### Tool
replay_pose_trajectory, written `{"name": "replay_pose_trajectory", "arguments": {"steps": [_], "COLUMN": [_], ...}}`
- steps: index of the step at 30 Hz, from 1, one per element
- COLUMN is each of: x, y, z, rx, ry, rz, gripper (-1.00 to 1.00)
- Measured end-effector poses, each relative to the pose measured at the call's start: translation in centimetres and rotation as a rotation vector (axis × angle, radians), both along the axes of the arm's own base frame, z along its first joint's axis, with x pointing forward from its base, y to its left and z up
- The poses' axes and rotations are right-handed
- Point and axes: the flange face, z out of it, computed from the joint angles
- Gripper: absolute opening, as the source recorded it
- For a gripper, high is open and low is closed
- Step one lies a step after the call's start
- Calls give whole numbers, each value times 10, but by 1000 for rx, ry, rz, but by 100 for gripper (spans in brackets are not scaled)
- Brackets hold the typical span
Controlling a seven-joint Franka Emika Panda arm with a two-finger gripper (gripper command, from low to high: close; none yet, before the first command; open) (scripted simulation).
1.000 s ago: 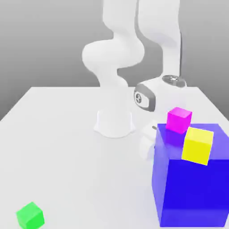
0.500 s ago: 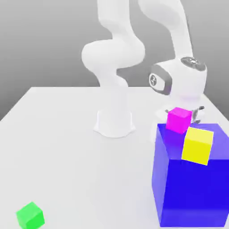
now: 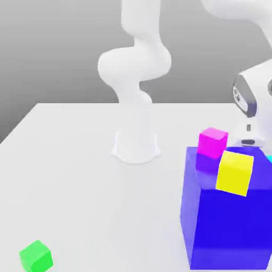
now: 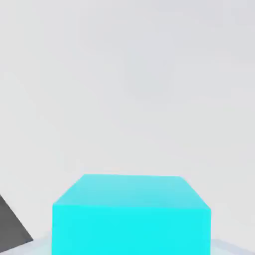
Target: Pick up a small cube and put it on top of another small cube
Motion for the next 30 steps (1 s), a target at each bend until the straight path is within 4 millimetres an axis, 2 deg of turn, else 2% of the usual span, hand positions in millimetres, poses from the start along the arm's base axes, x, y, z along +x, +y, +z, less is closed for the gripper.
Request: {"name": "replay_pose_trajectory", "arguments": {"steps": [2,4,6,8,9,11,15,20,25,28,30], "x": [48,103,160,208,227,247,266,271,259,244,230], "y": [-6,-28,-74,-128,-156,-198,-278,-378,-474,-529,-560], "z": [33,70,104,138,153,161,147,126,108,99,89], "rx": [66,136,195,246,264,255,170,32,-115,-202,-253], "ry": [-13,-45,-114,-198,-244,-330,-478,-616,-701,-725,-722], "rz": [-147,-298,-428,-539,-582,-591,-524,-397,-239,-132,-45], "gripper": [-100,-100,-100,-100,-100,-100,-100,-100,-100,-100,-100]}}
